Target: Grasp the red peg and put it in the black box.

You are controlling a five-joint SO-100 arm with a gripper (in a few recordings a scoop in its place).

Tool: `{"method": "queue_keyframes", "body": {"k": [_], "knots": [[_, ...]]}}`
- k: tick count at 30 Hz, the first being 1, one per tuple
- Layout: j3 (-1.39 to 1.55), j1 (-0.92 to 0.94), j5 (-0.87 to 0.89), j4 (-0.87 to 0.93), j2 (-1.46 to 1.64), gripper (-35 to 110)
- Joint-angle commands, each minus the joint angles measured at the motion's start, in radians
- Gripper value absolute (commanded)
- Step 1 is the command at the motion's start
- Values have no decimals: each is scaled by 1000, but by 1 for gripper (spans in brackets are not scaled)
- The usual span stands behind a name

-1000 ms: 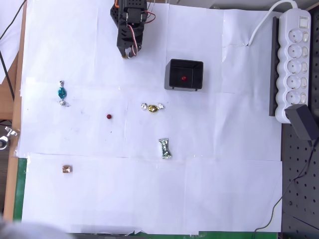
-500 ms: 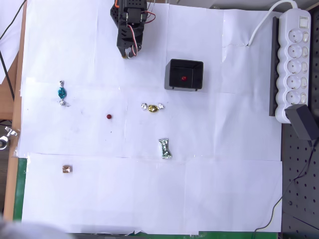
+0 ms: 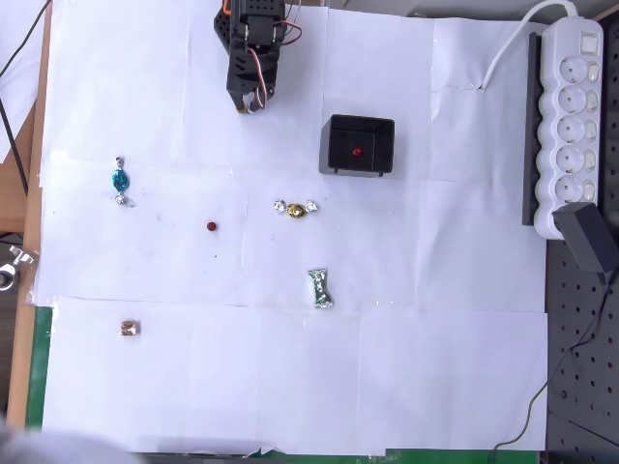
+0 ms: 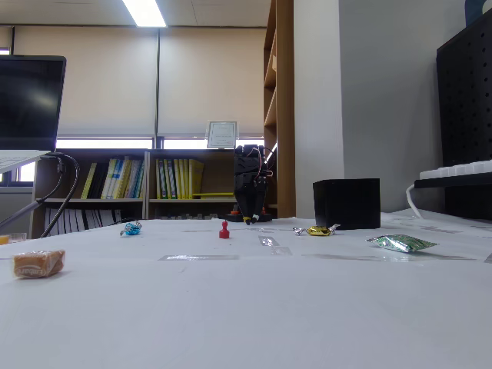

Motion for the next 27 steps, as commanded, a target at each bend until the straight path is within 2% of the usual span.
{"method": "queue_keyframes", "body": {"k": [1, 18, 21, 27], "knots": [[-81, -2, -14, 97, -95, 0], [-81, -11, -12, 89, -95, 0], [-81, -11, 3, 75, -95, 7], [-81, 23, -28, 77, -95, 5]]}}
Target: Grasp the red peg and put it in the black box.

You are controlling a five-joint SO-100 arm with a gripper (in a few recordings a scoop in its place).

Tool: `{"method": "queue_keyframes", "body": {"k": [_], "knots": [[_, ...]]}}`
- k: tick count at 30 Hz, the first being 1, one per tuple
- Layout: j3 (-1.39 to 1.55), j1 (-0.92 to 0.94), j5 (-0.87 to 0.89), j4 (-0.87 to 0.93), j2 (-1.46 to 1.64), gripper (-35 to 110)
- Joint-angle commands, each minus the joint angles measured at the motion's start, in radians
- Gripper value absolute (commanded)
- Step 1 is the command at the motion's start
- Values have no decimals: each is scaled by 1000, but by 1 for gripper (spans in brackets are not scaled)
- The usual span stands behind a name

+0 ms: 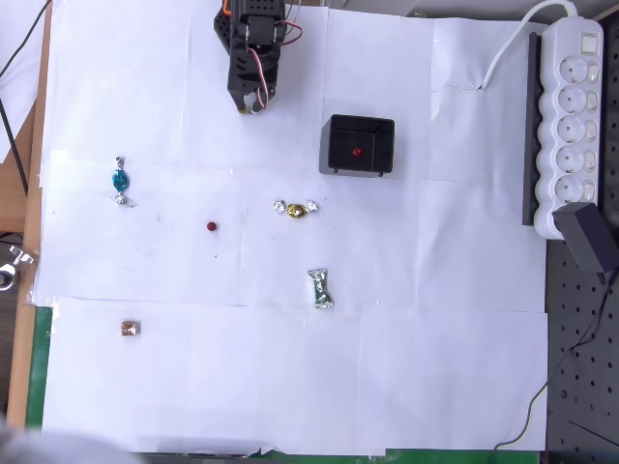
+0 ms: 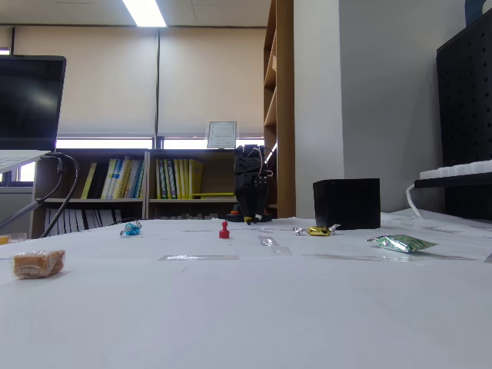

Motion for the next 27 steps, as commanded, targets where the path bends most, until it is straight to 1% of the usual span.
{"method": "queue_keyframes", "body": {"k": [1, 2, 3, 5, 7, 11, 13, 15, 22, 27], "knots": [[-81, 17, -26, 100, -95, 5], [-81, 8, -84, 92, -97, 6], [-81, 6, -83, 81, -92, 6], [-81, 15, -107, 52, -41, 0], [-81, 38, -225, -32, 34, 0], [-81, 71, -187, -244, 186, 0], [-81, 72, -115, -387, 255, 0], [-81, 84, -109, -505, 333, 0], [-74, 132, -81, -1015, 661, 0], [-69, 149, -75, -1298, 894, 0]]}}
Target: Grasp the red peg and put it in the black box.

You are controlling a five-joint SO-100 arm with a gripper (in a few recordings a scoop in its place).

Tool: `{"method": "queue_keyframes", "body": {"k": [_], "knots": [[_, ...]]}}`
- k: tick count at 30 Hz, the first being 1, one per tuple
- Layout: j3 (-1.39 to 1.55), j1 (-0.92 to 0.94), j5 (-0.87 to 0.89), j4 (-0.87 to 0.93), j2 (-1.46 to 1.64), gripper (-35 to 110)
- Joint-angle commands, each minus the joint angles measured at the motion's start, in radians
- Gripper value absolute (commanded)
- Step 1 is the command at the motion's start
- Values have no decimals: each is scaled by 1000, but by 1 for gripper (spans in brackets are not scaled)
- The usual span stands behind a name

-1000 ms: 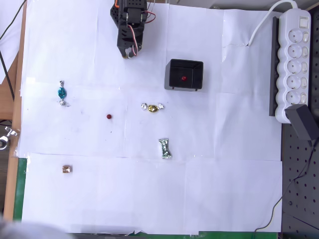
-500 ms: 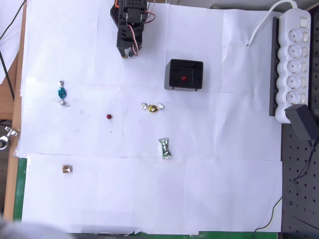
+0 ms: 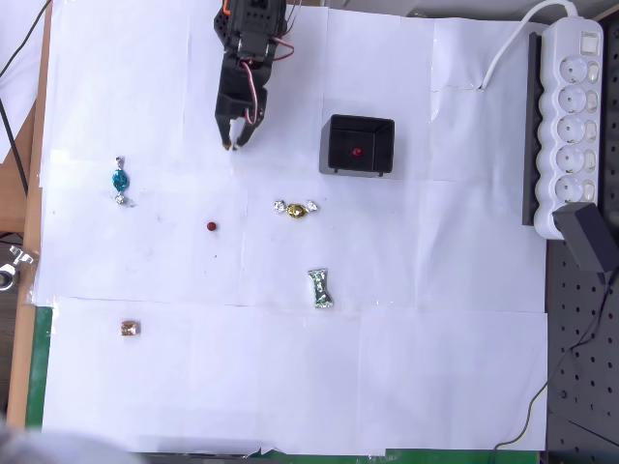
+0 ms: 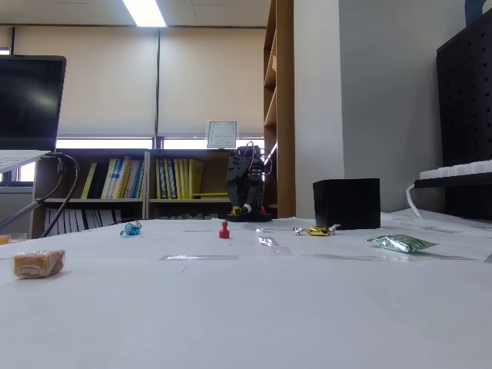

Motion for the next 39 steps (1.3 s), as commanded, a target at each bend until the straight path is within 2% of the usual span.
{"method": "queue_keyframes", "body": {"k": [1, 5, 16, 17, 19, 29, 39], "knots": [[-71, 21, 0, -218, 189, 0], [-69, 28, -2, -453, 376, 0], [-75, 29, 29, -934, 733, 1], [-75, 25, 15, -963, 773, 1], [-67, 26, -149, -971, 848, 0], [37, 40, 12, -1282, 1143, 0], [219, 52, -49, -1399, 1358, 1]]}}
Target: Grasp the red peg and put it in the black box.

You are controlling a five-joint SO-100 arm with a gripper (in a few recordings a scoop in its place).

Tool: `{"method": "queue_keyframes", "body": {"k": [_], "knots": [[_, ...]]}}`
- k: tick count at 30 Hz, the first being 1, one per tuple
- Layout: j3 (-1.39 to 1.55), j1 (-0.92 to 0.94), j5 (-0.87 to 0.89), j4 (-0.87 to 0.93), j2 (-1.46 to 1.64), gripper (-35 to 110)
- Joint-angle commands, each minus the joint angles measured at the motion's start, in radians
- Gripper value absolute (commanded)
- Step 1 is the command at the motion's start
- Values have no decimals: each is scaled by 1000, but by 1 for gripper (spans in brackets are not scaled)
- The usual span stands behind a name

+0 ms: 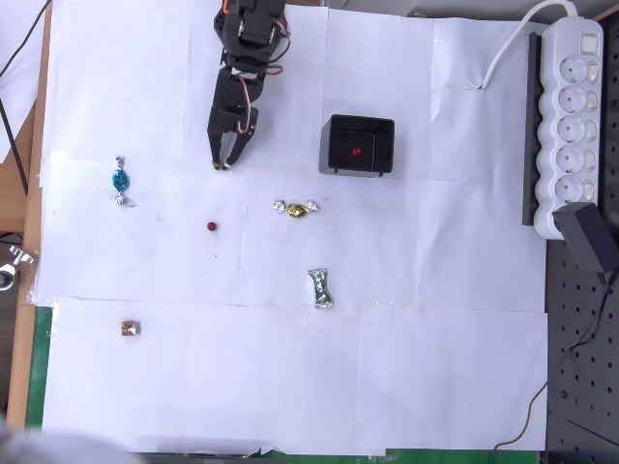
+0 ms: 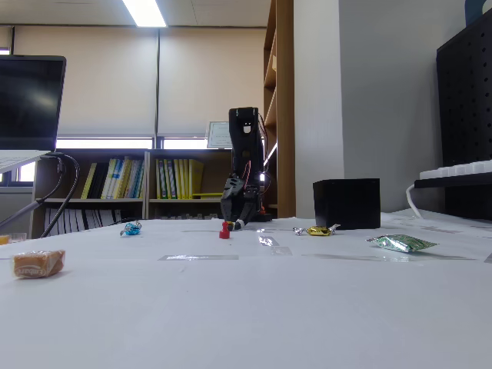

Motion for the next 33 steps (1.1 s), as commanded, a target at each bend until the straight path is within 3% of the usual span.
{"method": "queue_keyframes", "body": {"k": [1, 10, 15, 33], "knots": [[94, 20, -63, -57, 98, 1], [273, 21, -28, -204, 285, 3], [370, 32, -8, -393, 430, 7], [603, 34, 32, -376, 535, 18]]}}
